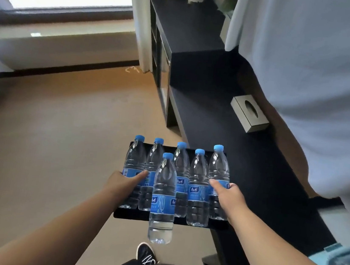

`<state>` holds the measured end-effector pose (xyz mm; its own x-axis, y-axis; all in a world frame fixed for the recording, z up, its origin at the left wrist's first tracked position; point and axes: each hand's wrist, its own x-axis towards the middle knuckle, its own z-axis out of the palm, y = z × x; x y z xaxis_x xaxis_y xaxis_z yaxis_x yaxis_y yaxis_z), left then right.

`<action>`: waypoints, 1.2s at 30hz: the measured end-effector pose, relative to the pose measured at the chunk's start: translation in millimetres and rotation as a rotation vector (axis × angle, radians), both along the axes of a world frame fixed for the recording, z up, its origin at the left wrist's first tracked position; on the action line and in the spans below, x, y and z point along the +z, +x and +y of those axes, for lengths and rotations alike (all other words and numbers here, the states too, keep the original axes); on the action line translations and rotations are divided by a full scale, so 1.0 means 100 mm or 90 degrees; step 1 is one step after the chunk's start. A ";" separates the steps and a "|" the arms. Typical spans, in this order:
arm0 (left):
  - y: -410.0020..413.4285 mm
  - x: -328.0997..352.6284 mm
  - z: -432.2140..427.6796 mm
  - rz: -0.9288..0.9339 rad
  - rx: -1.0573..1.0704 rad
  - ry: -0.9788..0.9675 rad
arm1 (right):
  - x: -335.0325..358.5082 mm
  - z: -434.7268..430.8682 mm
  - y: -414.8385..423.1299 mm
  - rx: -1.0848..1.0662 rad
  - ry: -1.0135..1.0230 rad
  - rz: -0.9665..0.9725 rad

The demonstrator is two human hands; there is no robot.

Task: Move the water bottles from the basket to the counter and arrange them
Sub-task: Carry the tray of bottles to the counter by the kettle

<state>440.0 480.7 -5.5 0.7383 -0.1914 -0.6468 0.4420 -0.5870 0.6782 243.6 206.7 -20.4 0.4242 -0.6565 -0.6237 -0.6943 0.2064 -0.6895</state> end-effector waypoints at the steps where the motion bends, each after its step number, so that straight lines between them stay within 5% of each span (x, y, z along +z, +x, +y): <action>1: 0.04 -0.03 0.08 0.009 0.009 0.006 | -0.03 0.04 0.09 0.006 0.005 0.003; 12: 0.58 -0.25 0.40 0.060 0.071 0.044 | -0.22 0.14 1.03 0.088 0.024 0.057; 36: 2.66 -0.15 -0.53 0.069 0.234 0.045 | -0.17 -1.04 4.03 0.273 0.003 0.077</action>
